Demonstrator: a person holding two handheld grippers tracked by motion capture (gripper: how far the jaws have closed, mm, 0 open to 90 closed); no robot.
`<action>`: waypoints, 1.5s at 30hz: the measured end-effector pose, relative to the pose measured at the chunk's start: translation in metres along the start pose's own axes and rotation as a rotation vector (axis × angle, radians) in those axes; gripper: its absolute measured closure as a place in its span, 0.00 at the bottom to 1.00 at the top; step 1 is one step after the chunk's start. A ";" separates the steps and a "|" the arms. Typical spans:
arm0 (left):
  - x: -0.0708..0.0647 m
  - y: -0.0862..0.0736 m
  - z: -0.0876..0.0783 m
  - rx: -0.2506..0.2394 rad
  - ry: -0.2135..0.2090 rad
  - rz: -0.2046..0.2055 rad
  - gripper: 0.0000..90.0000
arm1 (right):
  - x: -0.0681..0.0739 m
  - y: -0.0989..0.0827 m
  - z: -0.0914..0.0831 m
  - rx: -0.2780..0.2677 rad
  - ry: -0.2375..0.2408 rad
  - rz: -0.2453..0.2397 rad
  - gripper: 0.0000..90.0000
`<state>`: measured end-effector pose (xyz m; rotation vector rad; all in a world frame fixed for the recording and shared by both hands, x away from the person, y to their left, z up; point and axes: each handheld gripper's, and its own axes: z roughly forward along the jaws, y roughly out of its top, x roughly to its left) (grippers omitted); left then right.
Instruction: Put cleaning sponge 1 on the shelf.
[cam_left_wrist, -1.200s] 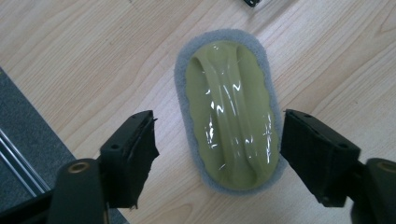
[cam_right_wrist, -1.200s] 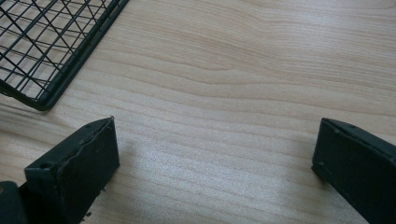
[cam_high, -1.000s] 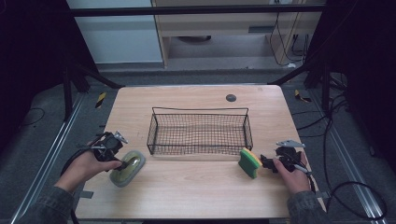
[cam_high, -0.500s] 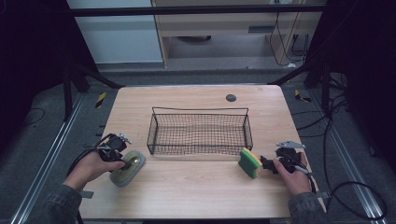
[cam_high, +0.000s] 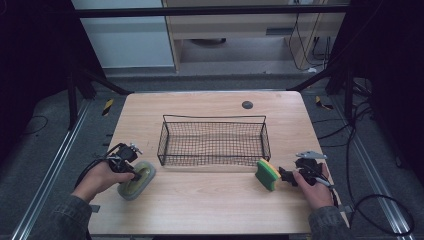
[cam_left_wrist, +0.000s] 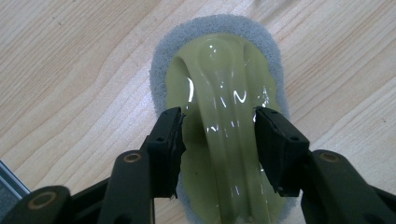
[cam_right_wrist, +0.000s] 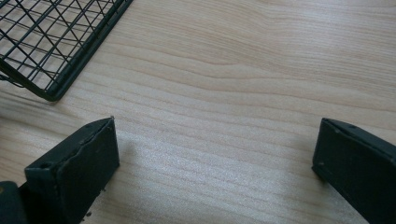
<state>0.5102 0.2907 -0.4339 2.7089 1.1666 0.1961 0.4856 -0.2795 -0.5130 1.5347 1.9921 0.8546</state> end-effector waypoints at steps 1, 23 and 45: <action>0.000 0.000 0.000 -0.001 0.001 0.002 0.58 | 0.000 0.000 0.000 0.000 0.000 0.000 0.01; -0.015 -0.017 -0.029 -0.197 0.082 0.115 0.78 | 0.000 0.000 0.000 -0.001 0.000 0.002 0.01; -0.029 -0.003 -0.092 -0.340 0.217 0.258 0.78 | -0.001 -0.001 -0.001 0.001 0.004 -0.008 0.01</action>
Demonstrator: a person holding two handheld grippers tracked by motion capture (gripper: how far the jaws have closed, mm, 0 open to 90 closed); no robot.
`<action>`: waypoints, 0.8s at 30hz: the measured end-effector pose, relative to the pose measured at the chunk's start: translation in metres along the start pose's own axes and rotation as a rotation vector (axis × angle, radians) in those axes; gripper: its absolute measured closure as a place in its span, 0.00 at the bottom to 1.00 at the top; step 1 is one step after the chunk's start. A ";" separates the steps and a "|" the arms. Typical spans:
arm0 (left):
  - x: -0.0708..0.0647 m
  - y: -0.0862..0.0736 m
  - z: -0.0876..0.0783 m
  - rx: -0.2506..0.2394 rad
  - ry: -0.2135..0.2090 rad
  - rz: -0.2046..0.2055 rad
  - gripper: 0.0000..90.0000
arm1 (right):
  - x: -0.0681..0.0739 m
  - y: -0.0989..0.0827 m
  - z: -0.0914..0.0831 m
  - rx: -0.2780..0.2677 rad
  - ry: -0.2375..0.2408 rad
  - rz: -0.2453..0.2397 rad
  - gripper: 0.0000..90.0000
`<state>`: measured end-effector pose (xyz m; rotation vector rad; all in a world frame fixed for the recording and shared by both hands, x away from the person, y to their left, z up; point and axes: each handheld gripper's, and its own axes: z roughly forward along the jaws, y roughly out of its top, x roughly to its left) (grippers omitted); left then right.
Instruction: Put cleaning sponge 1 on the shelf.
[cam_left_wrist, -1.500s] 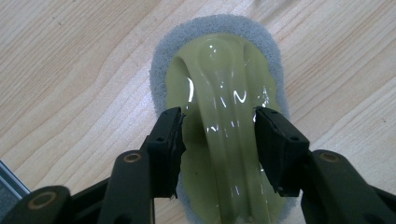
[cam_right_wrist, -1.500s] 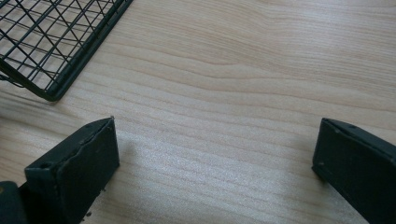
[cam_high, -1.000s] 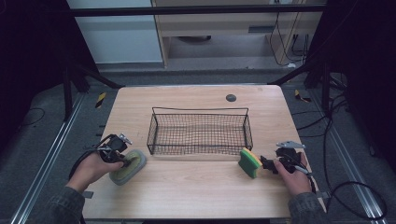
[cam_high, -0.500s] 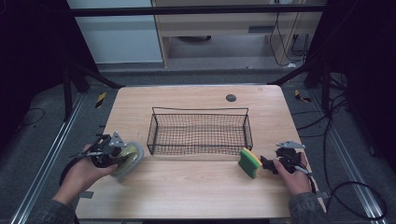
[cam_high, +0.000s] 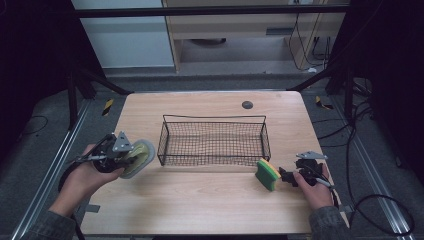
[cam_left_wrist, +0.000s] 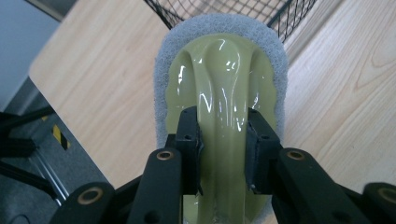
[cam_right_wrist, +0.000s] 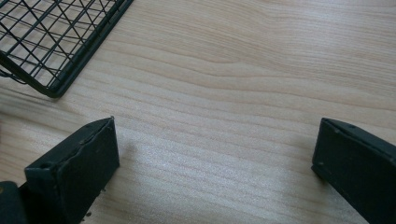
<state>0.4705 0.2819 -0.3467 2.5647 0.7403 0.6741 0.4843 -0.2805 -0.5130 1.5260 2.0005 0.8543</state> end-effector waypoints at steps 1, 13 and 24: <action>0.002 0.003 -0.001 -0.015 0.004 0.004 0.78 | 0.000 0.000 0.000 0.001 0.000 0.002 0.01; 0.026 0.042 -0.005 -0.058 0.008 0.098 0.78 | 0.000 -0.001 -0.001 -0.001 0.007 -0.007 0.01; 0.030 0.073 -0.008 -0.028 -0.011 0.254 0.78 | -0.001 -0.003 -0.004 0.000 0.037 -0.025 0.01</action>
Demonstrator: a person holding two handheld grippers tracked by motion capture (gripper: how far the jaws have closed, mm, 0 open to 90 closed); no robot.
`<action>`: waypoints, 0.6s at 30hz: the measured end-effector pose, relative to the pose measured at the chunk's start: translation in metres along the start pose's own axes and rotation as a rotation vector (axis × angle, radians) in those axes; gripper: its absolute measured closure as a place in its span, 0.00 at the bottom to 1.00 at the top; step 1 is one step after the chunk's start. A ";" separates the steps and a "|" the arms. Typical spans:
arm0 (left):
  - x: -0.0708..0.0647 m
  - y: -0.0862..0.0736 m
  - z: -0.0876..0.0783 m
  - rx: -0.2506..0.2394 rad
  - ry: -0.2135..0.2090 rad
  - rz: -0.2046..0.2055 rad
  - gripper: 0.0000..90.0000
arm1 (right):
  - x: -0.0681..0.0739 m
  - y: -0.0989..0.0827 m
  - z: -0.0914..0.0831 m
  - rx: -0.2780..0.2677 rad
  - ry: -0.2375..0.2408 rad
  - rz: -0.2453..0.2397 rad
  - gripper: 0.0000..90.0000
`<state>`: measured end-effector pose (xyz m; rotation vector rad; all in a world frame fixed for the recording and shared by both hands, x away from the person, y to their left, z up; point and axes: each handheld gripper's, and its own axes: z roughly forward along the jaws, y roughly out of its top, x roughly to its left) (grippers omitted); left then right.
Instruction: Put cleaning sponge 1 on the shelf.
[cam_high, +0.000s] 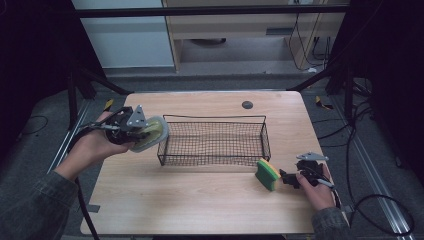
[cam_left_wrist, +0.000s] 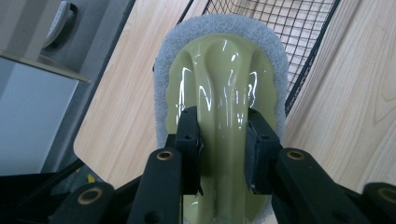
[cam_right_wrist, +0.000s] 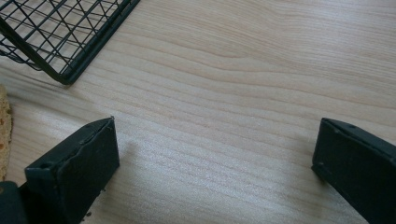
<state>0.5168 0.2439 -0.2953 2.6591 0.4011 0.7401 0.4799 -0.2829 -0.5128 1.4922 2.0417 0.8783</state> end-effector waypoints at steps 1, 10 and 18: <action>0.001 0.002 0.001 -0.003 -0.002 0.007 0.78 | 0.000 0.000 0.000 0.000 -0.003 -0.006 0.01; 0.000 0.018 0.011 -0.011 0.017 0.052 0.78 | 0.000 -0.001 -0.001 0.001 0.006 -0.007 0.01; -0.011 0.042 0.013 -0.032 0.053 0.092 0.78 | 0.000 -0.002 -0.002 0.000 0.006 -0.013 0.01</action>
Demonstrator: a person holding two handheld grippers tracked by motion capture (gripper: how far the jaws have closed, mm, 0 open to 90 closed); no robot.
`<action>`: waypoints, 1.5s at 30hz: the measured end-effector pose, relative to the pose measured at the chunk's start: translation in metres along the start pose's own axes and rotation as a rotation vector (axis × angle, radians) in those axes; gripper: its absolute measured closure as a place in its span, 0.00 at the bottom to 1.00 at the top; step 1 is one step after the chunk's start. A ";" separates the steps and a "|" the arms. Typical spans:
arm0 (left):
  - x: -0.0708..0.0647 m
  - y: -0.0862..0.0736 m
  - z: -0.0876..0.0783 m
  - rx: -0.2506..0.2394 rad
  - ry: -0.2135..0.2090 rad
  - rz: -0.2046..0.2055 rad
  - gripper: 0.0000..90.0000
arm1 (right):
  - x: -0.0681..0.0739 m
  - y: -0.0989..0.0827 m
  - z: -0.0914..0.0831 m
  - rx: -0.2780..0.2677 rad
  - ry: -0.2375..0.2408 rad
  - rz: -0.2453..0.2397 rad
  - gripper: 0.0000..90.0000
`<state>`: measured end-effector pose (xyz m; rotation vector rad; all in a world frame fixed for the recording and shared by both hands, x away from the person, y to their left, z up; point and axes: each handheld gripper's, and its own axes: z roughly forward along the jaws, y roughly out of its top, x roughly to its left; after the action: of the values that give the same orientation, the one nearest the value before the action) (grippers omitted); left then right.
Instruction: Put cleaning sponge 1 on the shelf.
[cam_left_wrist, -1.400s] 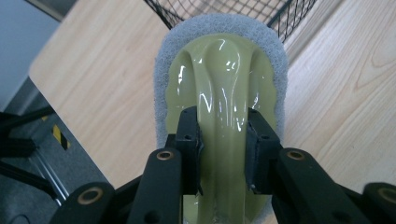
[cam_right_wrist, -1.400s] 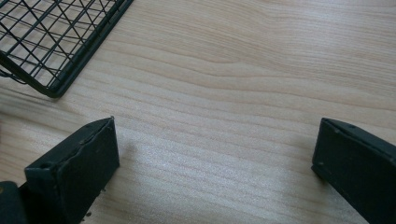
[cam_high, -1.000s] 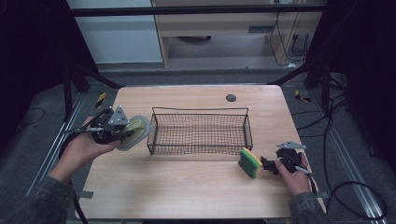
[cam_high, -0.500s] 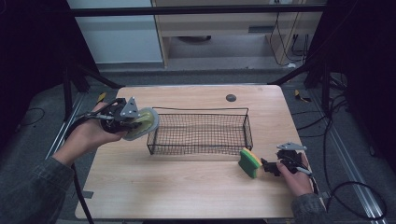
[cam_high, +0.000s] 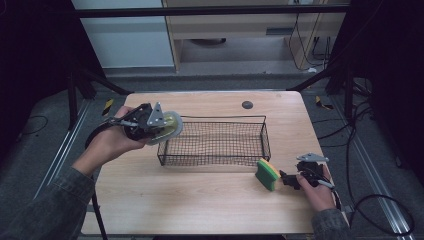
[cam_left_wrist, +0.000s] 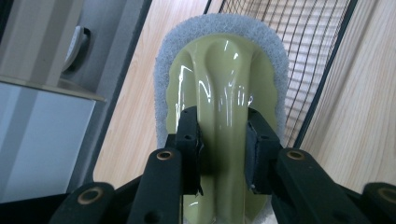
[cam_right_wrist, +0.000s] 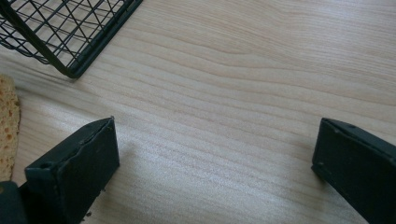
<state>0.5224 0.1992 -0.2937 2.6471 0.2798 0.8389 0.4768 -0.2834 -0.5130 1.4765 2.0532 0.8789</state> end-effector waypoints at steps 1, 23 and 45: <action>-0.001 0.003 0.001 -0.004 0.004 0.005 0.78 | 0.000 0.000 0.000 -0.001 0.001 -0.001 0.01; -0.003 0.029 0.020 -0.009 0.017 0.074 0.78 | 0.000 -0.001 -0.001 0.000 0.000 -0.004 0.01; -0.013 0.034 0.056 -0.003 -0.008 0.119 0.78 | 0.000 -0.001 -0.001 0.000 0.000 -0.004 0.01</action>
<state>0.5472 0.1489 -0.3298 2.6851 0.1195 0.8638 0.4756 -0.2842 -0.5133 1.4713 2.0553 0.8772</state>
